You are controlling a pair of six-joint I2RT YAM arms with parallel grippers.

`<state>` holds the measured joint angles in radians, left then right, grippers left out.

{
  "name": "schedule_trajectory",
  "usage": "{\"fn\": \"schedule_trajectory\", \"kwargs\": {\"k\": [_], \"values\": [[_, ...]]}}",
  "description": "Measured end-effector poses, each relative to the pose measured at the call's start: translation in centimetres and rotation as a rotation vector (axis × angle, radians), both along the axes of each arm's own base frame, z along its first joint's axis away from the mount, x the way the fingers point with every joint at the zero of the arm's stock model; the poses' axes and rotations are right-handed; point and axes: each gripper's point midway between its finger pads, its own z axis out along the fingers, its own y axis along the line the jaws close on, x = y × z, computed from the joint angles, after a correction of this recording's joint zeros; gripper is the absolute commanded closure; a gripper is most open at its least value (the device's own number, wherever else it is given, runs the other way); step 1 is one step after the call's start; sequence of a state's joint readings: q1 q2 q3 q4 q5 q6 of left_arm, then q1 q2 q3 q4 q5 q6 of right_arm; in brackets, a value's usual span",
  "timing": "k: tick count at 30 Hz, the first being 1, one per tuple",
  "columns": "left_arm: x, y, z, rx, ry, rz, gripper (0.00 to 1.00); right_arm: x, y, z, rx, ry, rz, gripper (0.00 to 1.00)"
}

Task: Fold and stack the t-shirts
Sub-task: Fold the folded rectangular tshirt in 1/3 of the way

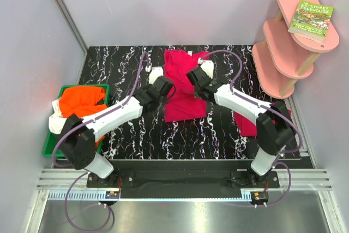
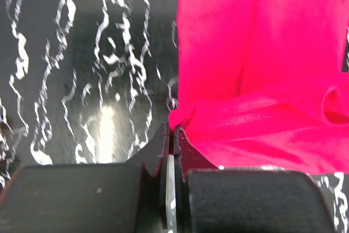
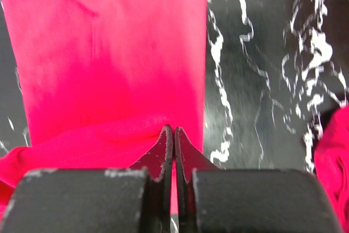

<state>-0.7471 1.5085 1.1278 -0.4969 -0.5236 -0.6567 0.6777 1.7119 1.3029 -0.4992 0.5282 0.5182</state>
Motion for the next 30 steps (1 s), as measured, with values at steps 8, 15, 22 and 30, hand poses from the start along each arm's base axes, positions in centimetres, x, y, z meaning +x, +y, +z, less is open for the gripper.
{"fn": "schedule_trajectory", "kwargs": {"k": [8,15,22,30], "values": [[4.6,-0.2,-0.9,0.01,0.016,0.013,1.0,4.0,-0.1,-1.0,-0.017,-0.001,-0.036,1.0],[6.8,-1.8,-2.1,0.026,0.042,-0.021,1.0,4.8,-1.5,-2.5,-0.043,0.03,-0.068,1.0],[8.5,-2.3,-2.8,0.02,0.058,-0.028,1.0,6.4,-2.1,-3.6,-0.053,0.044,-0.094,1.0],[9.8,-1.8,-4.8,0.019,0.104,-0.025,0.87,7.0,-1.7,-6.2,-0.06,0.093,-0.082,0.86]]}}
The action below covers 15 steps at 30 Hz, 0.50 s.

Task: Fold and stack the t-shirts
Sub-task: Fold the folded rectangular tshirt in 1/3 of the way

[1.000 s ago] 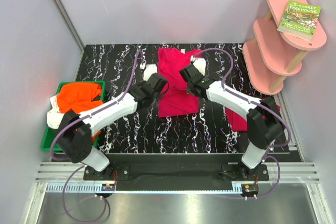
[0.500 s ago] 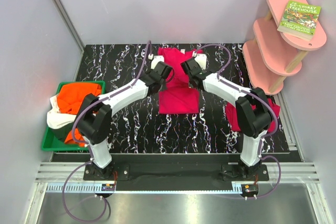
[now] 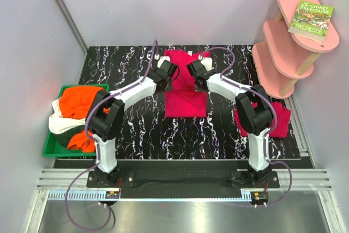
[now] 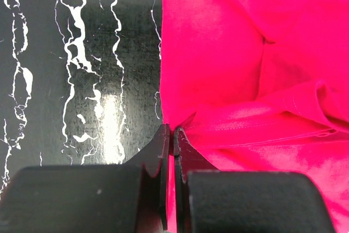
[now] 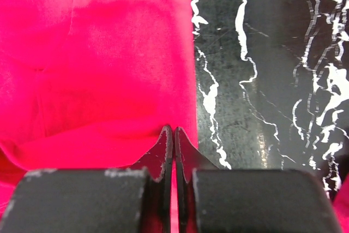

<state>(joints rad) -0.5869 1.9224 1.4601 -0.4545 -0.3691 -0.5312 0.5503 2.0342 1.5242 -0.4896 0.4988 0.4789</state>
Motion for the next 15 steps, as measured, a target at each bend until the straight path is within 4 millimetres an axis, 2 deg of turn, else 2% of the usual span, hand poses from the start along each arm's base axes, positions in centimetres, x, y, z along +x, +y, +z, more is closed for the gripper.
{"fn": "schedule_trajectory", "kwargs": {"k": [1,2,3,4,7,10,12,15], "values": [[0.0,0.1,-0.2,0.0,0.004,0.001,0.76,0.0,0.1,-0.3,0.0,0.006,0.004,0.72],[0.0,0.1,-0.3,0.002,0.008,0.001,0.61,0.1,0.1,-0.4,-0.002,0.009,0.008,0.59],[0.0,0.2,-0.4,0.007,0.01,-0.001,0.43,0.0,0.1,-0.5,-0.005,0.011,0.01,0.49],[0.0,0.4,-0.4,0.015,0.012,0.001,0.23,0.0,-0.1,-0.5,-0.011,0.013,0.007,0.33],[0.1,1.3,-0.1,0.024,0.006,0.025,0.07,0.4,-0.8,-0.1,-0.03,0.007,0.005,0.25],[0.2,1.7,1.2,0.012,-0.017,0.04,0.07,0.6,-1.2,0.9,-0.03,-0.009,0.001,0.28],[0.0,2.0,2.8,-0.008,-0.044,0.047,0.09,0.4,-1.3,2.5,-0.014,-0.035,0.003,0.35],[-0.9,1.9,5.1,-0.046,-0.089,0.046,0.11,-0.9,-1.2,5.6,0.028,-0.092,0.012,0.39]]}}
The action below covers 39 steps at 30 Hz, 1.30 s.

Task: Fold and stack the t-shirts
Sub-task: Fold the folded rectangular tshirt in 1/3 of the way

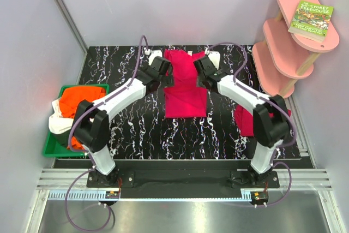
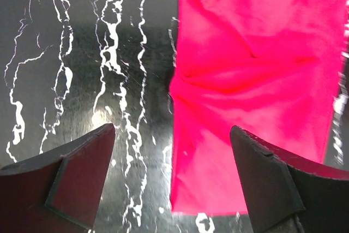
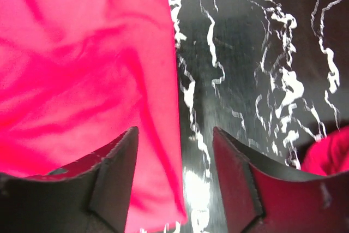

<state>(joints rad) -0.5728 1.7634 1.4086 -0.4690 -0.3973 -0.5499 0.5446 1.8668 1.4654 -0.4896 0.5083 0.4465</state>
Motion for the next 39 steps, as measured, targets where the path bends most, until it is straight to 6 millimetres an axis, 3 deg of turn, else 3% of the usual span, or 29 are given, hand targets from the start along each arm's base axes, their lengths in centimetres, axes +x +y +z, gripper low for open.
{"fn": "schedule_trajectory", "kwargs": {"k": [4,9,11,16,20,24,28,39], "values": [[-2.0,-1.3,0.7,-0.021,-0.015,-0.036,0.16,-3.0,1.1,1.4,0.037,-0.03,0.044,0.41],[-4.9,-2.1,-2.8,0.001,0.062,-0.062,0.16,-6.2,2.6,-2.7,0.033,0.064,0.108,0.38],[-5.8,-1.6,-4.1,0.013,0.101,-0.053,0.16,-6.6,2.6,-3.9,0.026,0.093,0.113,0.38],[-6.1,-1.5,-5.2,-0.001,0.132,-0.032,0.18,-6.3,2.7,-4.3,0.025,0.096,0.112,0.41],[-6.6,-1.5,-6.4,-0.005,0.163,-0.029,0.21,-4.3,2.5,-4.6,0.029,0.101,0.098,0.41],[-7.1,-1.5,-7.0,-0.012,0.185,-0.033,0.23,0.4,2.4,-3.8,0.072,0.059,0.059,0.43],[-7.4,-1.5,-7.3,-0.014,0.194,-0.038,0.23,3.1,2.2,-4.0,0.091,0.041,0.041,0.46],[-8.4,-1.1,-8.5,-0.004,0.228,-0.046,0.23,4.2,3.7,-6.6,0.11,0.087,0.078,0.48]]}}
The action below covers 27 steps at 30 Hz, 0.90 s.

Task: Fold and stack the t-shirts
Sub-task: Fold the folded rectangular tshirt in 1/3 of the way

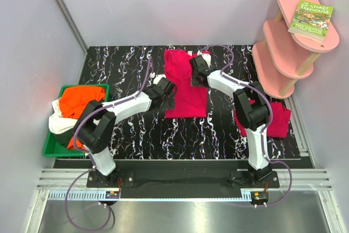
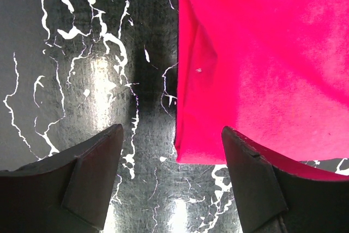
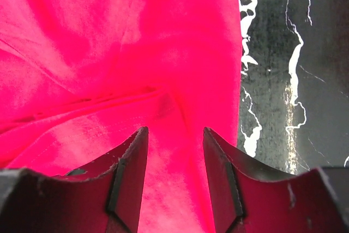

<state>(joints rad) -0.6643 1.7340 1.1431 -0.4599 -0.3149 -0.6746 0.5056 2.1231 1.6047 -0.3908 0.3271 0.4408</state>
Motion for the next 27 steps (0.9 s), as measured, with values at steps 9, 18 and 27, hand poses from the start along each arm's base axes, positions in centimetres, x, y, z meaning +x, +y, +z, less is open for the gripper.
{"fn": "schedule_trajectory", "kwargs": {"k": [9,18,27], "values": [[0.0,-0.2,0.0,-0.008,-0.001,-0.005,0.23,0.6,0.3,-0.5,0.002,0.004,0.008,0.49],[0.0,-0.2,0.0,-0.004,-0.001,-0.014,0.23,0.2,0.5,-2.5,0.003,0.047,0.019,0.89],[0.0,-0.2,0.0,-0.002,-0.001,-0.018,0.24,0.2,0.4,-2.5,0.003,0.045,0.011,1.0]]}}
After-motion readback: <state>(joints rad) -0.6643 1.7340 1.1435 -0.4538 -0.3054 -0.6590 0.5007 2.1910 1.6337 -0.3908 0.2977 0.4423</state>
